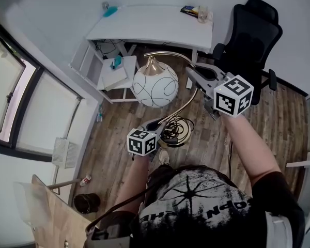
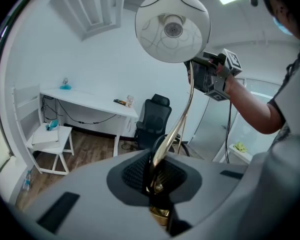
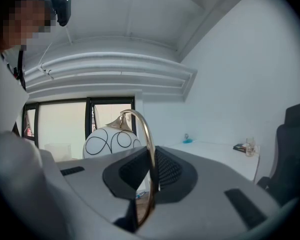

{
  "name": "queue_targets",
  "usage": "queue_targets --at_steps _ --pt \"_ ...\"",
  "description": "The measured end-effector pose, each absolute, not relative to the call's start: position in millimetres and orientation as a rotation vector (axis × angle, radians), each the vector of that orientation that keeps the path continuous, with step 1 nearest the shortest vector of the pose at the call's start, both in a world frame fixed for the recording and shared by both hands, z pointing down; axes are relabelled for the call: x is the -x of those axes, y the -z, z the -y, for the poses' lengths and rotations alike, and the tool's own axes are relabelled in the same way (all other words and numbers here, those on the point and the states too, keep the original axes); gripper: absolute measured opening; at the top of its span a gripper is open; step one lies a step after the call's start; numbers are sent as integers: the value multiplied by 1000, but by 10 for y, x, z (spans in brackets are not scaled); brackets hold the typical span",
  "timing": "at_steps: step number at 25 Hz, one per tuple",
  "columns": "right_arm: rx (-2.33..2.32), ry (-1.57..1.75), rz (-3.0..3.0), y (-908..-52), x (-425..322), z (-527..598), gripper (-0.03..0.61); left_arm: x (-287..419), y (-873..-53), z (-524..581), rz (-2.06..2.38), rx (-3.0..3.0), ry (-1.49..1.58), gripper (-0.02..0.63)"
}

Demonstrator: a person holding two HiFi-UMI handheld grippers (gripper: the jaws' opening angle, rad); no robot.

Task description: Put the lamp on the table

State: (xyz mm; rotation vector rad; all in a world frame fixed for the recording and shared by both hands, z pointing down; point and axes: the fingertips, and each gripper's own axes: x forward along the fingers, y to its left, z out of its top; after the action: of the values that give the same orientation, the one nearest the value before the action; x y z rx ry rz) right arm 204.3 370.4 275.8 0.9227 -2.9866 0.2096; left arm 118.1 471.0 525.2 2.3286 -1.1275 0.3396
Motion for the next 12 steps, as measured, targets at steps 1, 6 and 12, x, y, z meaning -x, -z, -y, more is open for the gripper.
queue_targets --at_steps 1,6,12 --pt "-924 -211 2987 -2759 -2043 -3705 34 -1178 -5253 -4709 1127 -2329 -341 34" --pt "-923 -208 2988 -2768 -2048 -3710 34 -1174 -5265 -4703 1127 -2327 -344 35" --pt "-928 -211 2988 -2815 -2059 -3634 34 -1205 -5313 -4647 1114 -2321 -341 35"
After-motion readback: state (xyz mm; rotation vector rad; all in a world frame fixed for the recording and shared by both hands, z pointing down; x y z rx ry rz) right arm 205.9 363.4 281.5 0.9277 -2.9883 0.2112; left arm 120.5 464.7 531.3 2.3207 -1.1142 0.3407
